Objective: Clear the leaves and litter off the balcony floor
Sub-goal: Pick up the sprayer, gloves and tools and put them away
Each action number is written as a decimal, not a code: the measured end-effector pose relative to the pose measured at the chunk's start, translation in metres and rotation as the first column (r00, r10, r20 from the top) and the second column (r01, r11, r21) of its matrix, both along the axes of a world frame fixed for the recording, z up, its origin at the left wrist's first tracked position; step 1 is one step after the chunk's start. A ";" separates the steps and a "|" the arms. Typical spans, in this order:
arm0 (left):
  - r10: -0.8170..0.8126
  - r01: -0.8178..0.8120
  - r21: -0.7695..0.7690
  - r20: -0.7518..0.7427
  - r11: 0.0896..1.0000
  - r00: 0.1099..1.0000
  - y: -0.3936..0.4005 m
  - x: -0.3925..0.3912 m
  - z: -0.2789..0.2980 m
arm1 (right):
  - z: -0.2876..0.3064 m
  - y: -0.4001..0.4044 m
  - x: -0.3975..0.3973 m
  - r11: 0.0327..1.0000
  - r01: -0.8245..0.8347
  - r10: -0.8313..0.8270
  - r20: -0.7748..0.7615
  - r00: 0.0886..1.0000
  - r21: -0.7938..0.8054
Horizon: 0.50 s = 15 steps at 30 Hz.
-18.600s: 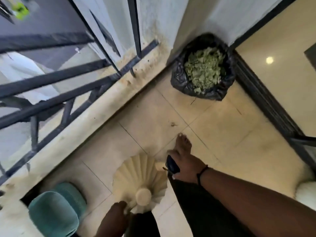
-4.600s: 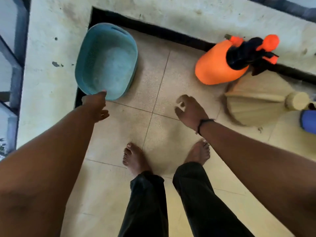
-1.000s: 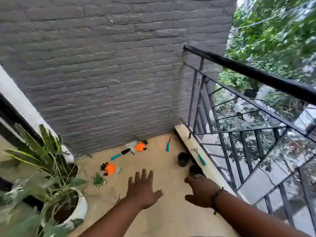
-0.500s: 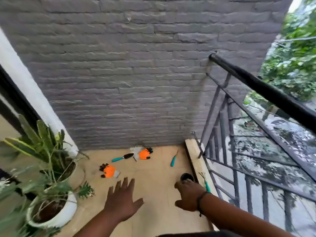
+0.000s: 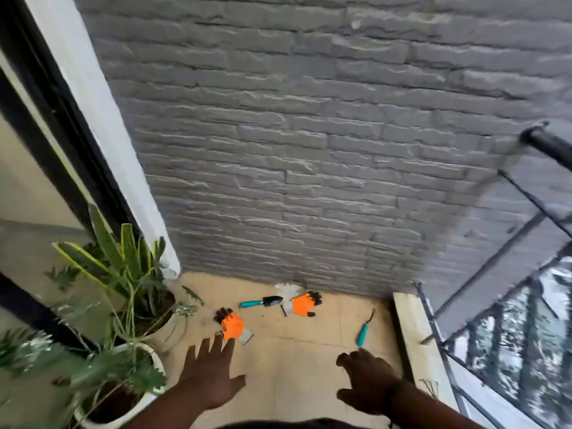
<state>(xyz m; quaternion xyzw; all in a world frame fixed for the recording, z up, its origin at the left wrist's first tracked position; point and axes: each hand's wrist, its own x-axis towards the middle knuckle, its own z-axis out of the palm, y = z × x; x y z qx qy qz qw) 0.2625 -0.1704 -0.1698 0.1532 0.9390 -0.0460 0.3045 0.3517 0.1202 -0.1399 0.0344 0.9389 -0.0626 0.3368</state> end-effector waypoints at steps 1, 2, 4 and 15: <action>-0.015 0.015 -0.013 -0.001 1.000 1.000 -0.008 -0.018 0.001 | -0.002 -0.002 -0.014 1.000 0.008 -0.008 -0.004 1.000 0.013; -0.018 0.018 -0.014 -0.002 1.000 1.000 -0.018 -0.039 0.000 | -0.006 -0.005 -0.032 1.000 0.016 -0.016 -0.008 1.000 0.024; -0.022 0.021 -0.029 -0.014 0.999 1.000 -0.030 -0.071 0.002 | -0.008 -0.010 -0.058 0.998 0.039 -0.039 -0.010 0.999 0.044; 0.061 -0.061 -0.015 0.056 0.998 0.997 -0.027 -0.175 -0.044 | -0.061 -0.001 -0.163 0.990 0.134 -0.129 0.094 0.987 -0.042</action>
